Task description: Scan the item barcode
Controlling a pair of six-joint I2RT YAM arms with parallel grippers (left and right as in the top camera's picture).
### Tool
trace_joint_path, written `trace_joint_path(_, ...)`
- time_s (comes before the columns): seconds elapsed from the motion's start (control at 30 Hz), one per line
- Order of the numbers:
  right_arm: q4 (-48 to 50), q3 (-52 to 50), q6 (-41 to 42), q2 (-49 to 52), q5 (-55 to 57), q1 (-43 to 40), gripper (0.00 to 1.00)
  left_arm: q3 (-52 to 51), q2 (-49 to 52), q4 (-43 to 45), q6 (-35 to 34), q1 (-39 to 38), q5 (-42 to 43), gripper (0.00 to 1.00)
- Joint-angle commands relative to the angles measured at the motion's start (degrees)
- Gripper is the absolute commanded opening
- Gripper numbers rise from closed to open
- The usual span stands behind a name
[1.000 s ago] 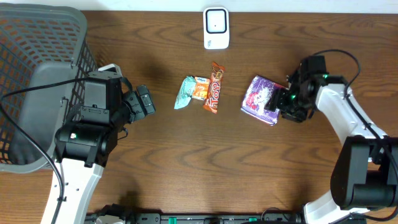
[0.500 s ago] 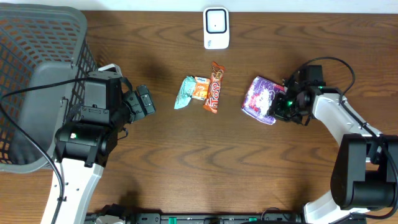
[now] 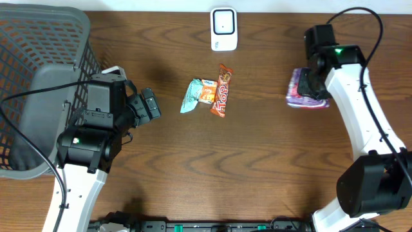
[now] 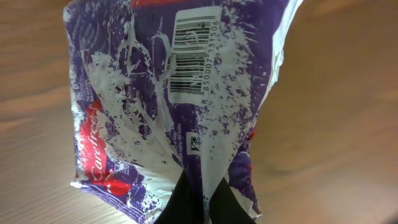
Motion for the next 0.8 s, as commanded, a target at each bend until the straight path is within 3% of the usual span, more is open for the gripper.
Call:
trace_joint_path(0.0, -1.44, 0.63, 1.4, 1.05, 16.15, 1.55, 0.01, 0.37, 0.07, -0.09, 0.76, 0.24, -0.33, 0.98)
trace_joint_path(0.43, -4.35, 0.59, 0.55, 16.46, 17.84, 8.33, 0.01, 0.37, 0.07, -0.09, 0.74, 0.24, -0.33, 0.98)
trace_joint_path(0.67, 2.51, 1.95, 0.52, 18.16, 4.48, 18.21, 0.09, 0.37, 0.07, -0.09, 0.76, 0.24, -0.33, 0.98)
trace_joint_path(0.73, 3.63, 4.59, 0.5, 18.16, 0.42, 20.26, 0.18, 0.37, 0.07, -0.09, 0.76, 0.24, -0.33, 0.98)
trace_joint_path(0.77, 3.54, 6.73, 0.5, 18.16, -1.14, 21.03, 0.31, 0.37, 0.07, -0.09, 0.74, 0.24, -0.33, 0.98)
